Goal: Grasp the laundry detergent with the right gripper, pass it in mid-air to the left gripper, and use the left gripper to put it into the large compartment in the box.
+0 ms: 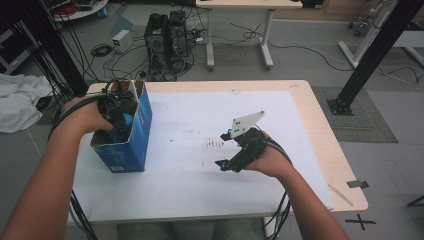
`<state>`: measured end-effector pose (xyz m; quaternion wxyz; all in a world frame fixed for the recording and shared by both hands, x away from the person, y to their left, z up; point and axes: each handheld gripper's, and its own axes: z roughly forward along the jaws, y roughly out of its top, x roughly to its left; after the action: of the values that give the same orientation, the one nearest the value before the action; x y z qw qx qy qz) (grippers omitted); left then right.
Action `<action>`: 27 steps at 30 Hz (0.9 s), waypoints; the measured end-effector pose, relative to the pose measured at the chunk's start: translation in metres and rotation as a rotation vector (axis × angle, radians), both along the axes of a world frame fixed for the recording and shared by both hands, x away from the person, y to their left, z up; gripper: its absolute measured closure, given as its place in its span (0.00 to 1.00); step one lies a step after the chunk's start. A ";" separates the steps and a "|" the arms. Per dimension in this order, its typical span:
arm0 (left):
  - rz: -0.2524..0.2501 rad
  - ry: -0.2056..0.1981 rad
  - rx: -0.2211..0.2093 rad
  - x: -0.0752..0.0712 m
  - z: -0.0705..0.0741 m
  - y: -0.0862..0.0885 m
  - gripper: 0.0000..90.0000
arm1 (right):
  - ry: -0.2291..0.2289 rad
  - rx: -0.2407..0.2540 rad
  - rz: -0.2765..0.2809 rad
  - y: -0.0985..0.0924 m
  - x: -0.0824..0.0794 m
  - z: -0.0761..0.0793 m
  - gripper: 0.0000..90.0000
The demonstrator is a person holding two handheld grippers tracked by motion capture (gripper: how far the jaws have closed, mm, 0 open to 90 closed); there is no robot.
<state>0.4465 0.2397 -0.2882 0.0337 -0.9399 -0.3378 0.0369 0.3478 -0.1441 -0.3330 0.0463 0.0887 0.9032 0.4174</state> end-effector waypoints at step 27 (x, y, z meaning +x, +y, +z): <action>0.016 -0.027 -0.005 -0.005 0.023 0.004 0.32 | -0.010 0.002 0.003 0.000 -0.002 0.002 0.14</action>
<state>0.4415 0.2435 -0.2650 0.0262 -0.9377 -0.3455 0.0252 0.3455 -0.1436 -0.3314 0.0500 0.0854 0.9026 0.4189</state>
